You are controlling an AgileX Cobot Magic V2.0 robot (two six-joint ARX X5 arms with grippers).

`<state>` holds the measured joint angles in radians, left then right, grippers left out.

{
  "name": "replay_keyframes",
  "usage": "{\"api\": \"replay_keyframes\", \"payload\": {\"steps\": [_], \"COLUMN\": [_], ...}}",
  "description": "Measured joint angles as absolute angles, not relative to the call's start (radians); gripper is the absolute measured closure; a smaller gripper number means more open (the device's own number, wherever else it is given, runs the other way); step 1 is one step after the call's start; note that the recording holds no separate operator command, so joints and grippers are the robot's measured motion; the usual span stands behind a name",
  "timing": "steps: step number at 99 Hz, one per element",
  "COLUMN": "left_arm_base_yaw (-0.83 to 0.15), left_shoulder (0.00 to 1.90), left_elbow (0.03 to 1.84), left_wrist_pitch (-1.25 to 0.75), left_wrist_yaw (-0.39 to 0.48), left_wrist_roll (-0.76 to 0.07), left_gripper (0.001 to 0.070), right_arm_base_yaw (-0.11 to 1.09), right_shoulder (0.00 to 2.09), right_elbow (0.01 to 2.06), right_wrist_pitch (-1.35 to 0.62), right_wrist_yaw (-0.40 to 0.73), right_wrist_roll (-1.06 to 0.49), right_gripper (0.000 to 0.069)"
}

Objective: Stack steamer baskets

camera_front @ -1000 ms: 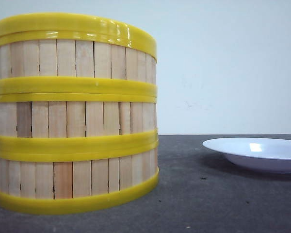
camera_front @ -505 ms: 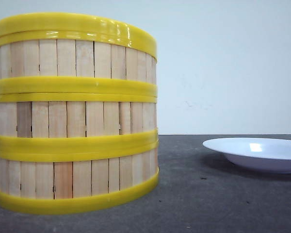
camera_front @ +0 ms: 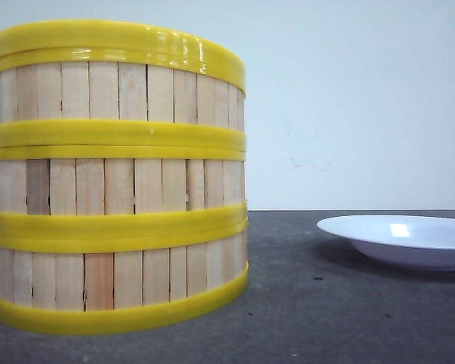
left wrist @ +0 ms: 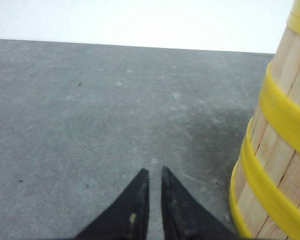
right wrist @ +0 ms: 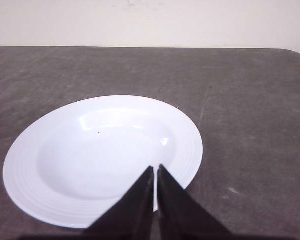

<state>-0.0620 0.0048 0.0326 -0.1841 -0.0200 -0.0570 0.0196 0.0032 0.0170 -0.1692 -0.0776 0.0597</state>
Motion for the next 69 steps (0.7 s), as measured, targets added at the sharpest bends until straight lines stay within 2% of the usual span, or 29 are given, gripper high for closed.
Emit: {"api": "replay_keyframes", "payload": {"steps": [69], "left_arm_base_yaw": [-0.062], "left_shoulder": [0.005], "left_elbow": [0.033], "left_wrist_pitch": [-0.184], "left_wrist_yaw": [-0.02], "left_wrist_roll": [-0.057], "left_gripper": [0.0693], "right_arm_base_yaw": [0.02], "right_shoulder": [0.003], "right_elbow": [0.017], "right_wrist_pitch": [-0.169], "right_wrist_yaw": [-0.078], "right_wrist_roll": [0.06], "right_gripper": [0.0685]}}
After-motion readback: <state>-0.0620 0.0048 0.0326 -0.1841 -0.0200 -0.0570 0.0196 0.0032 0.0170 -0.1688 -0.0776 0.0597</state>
